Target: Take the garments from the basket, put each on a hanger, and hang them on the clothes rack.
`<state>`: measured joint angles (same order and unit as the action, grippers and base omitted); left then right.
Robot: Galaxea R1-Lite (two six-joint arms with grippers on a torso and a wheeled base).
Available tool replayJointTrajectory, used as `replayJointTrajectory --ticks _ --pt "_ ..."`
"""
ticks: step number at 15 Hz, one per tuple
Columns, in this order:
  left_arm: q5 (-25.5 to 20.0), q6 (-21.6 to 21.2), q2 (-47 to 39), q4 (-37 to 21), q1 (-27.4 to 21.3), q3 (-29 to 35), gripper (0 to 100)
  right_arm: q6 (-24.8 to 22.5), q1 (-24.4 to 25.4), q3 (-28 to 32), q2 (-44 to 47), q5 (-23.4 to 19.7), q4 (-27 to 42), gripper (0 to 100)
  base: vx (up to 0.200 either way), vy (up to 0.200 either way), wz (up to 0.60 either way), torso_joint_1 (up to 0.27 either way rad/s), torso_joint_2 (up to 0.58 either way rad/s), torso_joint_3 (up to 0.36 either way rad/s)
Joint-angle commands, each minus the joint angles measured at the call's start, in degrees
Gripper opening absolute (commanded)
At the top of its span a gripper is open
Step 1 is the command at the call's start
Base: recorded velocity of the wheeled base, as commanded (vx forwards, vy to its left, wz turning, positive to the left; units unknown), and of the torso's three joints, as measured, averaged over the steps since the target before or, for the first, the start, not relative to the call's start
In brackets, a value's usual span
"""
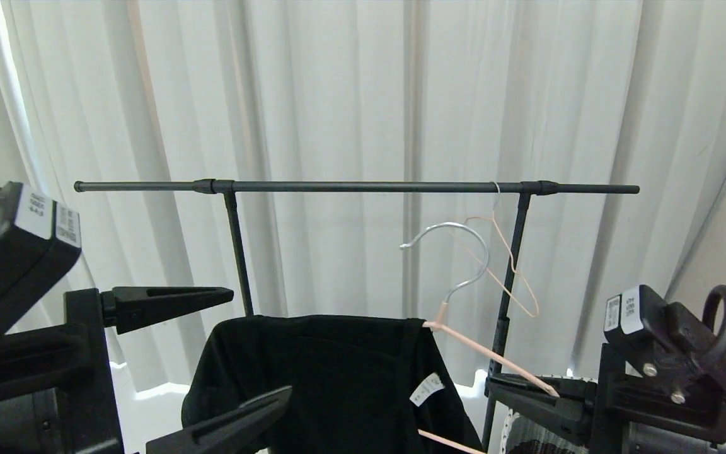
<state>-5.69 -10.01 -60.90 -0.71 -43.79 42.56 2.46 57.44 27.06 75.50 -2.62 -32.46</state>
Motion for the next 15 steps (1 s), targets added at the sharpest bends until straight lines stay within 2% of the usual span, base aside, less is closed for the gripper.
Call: replayJointTrajectory --ticks 1,2,5,8,12,15 --pt "-4.24 -0.27 1.05 0.0 -0.24 -1.25 100 -0.53 1.88 -1.4 -2.02 -0.1 -0.06 0 0.0 0.0 0.0 0.0 0.0 0.0" --pt "-8.02 -1.42 1.58 0.0 -0.68 -1.95 100 -1.23 3.38 -2.37 -2.46 -0.02 -0.06 0 0.0 0.0 0.0 0.0 0.0 0.0" --pt "-10.92 -3.7 1.05 0.0 -0.77 -3.18 100 -1.76 7.95 -5.0 -4.04 0.34 -0.14 0 0.0 0.0 0.0 0.0 0.0 0.0" --pt "-15.31 -4.41 0.44 -0.08 -4.9 -5.73 100 -2.2 10.67 -5.53 -4.57 0.42 -0.14 0 0.0 0.0 0.0 0.0 0.0 0.0" --pt "-15.22 -8.62 -4.57 -0.08 -6.13 -6.17 100 -2.55 12.96 -5.53 -4.22 0.42 -0.06 0 0.0 0.0 0.0 0.0 0.0 0.0" --pt "-15.22 -9.15 -6.86 -0.08 -6.22 -6.35 100 -2.55 13.22 -5.53 -4.13 0.42 -0.06 0 0.0 0.0 0.0 0.0 0.0 0.0"
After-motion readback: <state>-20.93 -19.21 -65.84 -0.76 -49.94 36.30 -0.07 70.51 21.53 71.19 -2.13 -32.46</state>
